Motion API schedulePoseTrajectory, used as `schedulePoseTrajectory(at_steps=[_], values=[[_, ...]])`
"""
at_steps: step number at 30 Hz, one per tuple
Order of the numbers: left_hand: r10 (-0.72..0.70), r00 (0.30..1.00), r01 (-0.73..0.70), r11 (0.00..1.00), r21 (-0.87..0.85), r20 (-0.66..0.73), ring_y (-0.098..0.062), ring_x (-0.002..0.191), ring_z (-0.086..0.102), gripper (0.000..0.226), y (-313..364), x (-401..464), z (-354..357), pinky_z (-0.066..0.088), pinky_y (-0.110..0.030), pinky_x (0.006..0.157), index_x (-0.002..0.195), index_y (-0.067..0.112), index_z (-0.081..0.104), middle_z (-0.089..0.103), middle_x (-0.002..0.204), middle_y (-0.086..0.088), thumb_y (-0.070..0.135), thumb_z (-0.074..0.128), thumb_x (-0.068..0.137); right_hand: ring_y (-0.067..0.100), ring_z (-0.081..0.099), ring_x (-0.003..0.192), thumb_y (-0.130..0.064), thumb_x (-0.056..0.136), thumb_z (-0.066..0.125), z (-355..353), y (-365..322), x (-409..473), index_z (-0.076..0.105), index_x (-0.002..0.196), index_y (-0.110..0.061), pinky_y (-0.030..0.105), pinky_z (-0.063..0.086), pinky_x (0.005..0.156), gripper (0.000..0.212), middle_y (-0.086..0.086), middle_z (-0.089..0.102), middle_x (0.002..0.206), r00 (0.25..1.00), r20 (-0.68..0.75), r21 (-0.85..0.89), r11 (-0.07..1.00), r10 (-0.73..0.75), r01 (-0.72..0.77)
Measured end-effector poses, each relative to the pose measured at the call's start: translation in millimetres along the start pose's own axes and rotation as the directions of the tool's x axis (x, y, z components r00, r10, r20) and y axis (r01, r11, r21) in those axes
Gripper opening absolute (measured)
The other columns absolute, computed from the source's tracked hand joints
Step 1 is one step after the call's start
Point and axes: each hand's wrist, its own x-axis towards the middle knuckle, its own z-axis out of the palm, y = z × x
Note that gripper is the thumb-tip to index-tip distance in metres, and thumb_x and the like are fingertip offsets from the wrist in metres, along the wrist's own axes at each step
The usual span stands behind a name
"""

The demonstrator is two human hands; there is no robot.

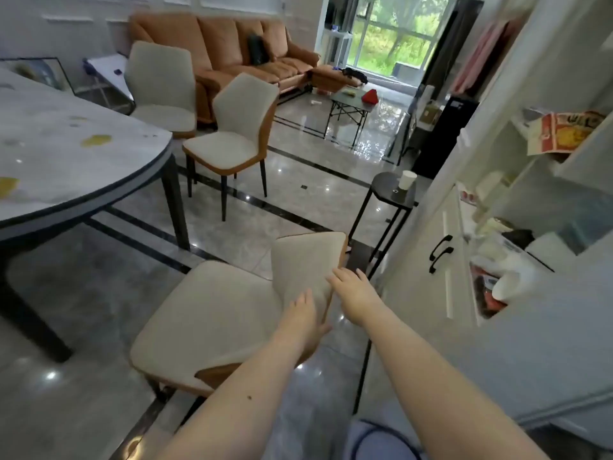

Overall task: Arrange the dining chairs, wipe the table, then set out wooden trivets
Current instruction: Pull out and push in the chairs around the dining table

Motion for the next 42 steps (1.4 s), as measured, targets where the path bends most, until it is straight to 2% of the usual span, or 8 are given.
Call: schedulePoseTrajectory(at_steps=[6, 10, 13, 17, 23, 29, 35, 42], values=[[-0.072, 0.994, 0.068, 0.996, 0.053, 0.083, -0.028, 0.140, 0.026, 0.085, 15.1, 29.7, 8.5, 0.025, -0.036, 0.114, 0.149, 0.002, -0.001, 0.016, 0.156, -0.015, 0.039, 0.051, 0.093, 0.021, 0.008, 0.147, 0.007, 0.086, 0.049, 15.5, 24.1, 34.6, 0.022, 0.150, -0.017, 0.041, -0.002, 0.120, 0.074, 0.005, 0.011, 0.160, 0.991, 0.015, -0.044, 0.990, -0.136, 0.137], [-0.135, 0.986, 0.126, 0.988, 0.089, 0.097, -0.026, 0.130, 0.040, 0.088, 16.7, 41.5, 10.1, 0.034, -0.032, 0.104, 0.149, 0.002, -0.004, 0.032, 0.148, -0.014, 0.031, 0.055, 0.091, 0.024, 0.014, 0.144, -0.007, 0.087, 0.060, 21.6, 37.8, 60.4, 0.031, 0.145, -0.017, 0.040, -0.001, 0.118, 0.066, 0.005, 0.023, 0.154, 0.969, -0.028, -0.102, 0.965, -0.247, 0.243], [-0.163, 0.976, 0.160, 0.987, 0.034, 0.147, -0.027, 0.122, 0.048, 0.085, 16.2, 44.8, 4.9, 0.040, -0.032, 0.097, 0.150, 0.008, -0.007, 0.043, 0.138, -0.015, 0.020, 0.053, 0.091, 0.027, 0.012, 0.145, -0.015, 0.087, 0.062, 24.3, 29.2, 77.6, 0.038, 0.140, -0.018, 0.049, -0.003, 0.117, 0.058, 0.005, 0.029, 0.150, 0.970, 0.012, -0.102, 0.964, -0.245, 0.245], [-0.122, 0.984, 0.112, 0.990, 0.082, 0.133, -0.028, 0.121, 0.048, 0.081, 13.5, 43.4, 2.7, 0.040, -0.033, 0.096, 0.150, 0.008, 0.002, 0.044, 0.136, -0.013, 0.021, 0.055, 0.089, 0.030, 0.012, 0.143, -0.014, 0.090, 0.056, 26.0, 16.8, 91.3, 0.047, 0.131, -0.019, 0.062, -0.009, 0.110, 0.042, 0.002, 0.040, 0.140, 0.970, 0.081, -0.118, 0.964, -0.231, 0.239], [-0.060, 0.988, 0.050, 0.996, 0.076, 0.143, -0.029, 0.126, 0.043, 0.081, 1.0, 46.7, -2.2, 0.038, -0.033, 0.098, 0.150, 0.006, 0.005, 0.039, 0.142, -0.012, 0.018, 0.055, 0.088, 0.032, 0.017, 0.140, -0.014, 0.093, 0.052, 25.6, 14.8, 95.0, 0.053, 0.127, -0.020, 0.066, -0.011, 0.107, 0.034, 0.000, 0.046, 0.131, 0.963, 0.061, -0.160, 0.950, -0.261, 0.268], [-0.069, 0.988, 0.059, 0.996, 0.072, 0.142, -0.030, 0.121, 0.049, 0.080, -40.0, 44.0, -25.7, 0.041, -0.035, 0.097, 0.151, 0.010, 0.001, 0.044, 0.139, -0.014, 0.024, 0.053, 0.091, 0.035, 0.012, 0.143, -0.015, 0.092, 0.055, 16.4, -26.5, 110.3, 0.049, 0.132, -0.020, 0.071, -0.007, 0.106, 0.041, 0.004, 0.042, 0.137, 0.961, 0.096, -0.183, 0.944, -0.260, 0.273], [-0.091, 0.995, 0.085, 0.990, 0.109, 0.050, -0.033, 0.115, 0.054, 0.066, -95.8, 29.3, -46.8, 0.045, -0.040, 0.094, 0.144, 0.008, 0.023, 0.051, 0.131, -0.015, 0.026, 0.055, 0.090, 0.038, 0.017, 0.139, -0.006, 0.089, 0.056, 5.9, -86.1, 129.3, 0.048, 0.132, -0.018, 0.076, -0.001, 0.103, 0.045, 0.008, 0.044, 0.131, 0.964, 0.111, -0.217, 0.940, -0.243, 0.262], [-0.156, 0.988, 0.155, 0.977, 0.147, -0.004, -0.032, 0.119, 0.051, 0.061, -152.6, 10.3, -83.4, 0.041, -0.039, 0.098, 0.146, 0.013, 0.022, 0.050, 0.134, -0.014, 0.023, 0.050, 0.092, 0.039, 0.025, 0.133, -0.005, 0.087, 0.056, -8.8, -154.5, 154.6, 0.054, 0.126, -0.016, 0.079, -0.004, 0.100, 0.040, 0.012, 0.047, 0.128, 0.968, 0.167, -0.162, 0.963, -0.186, 0.213]])
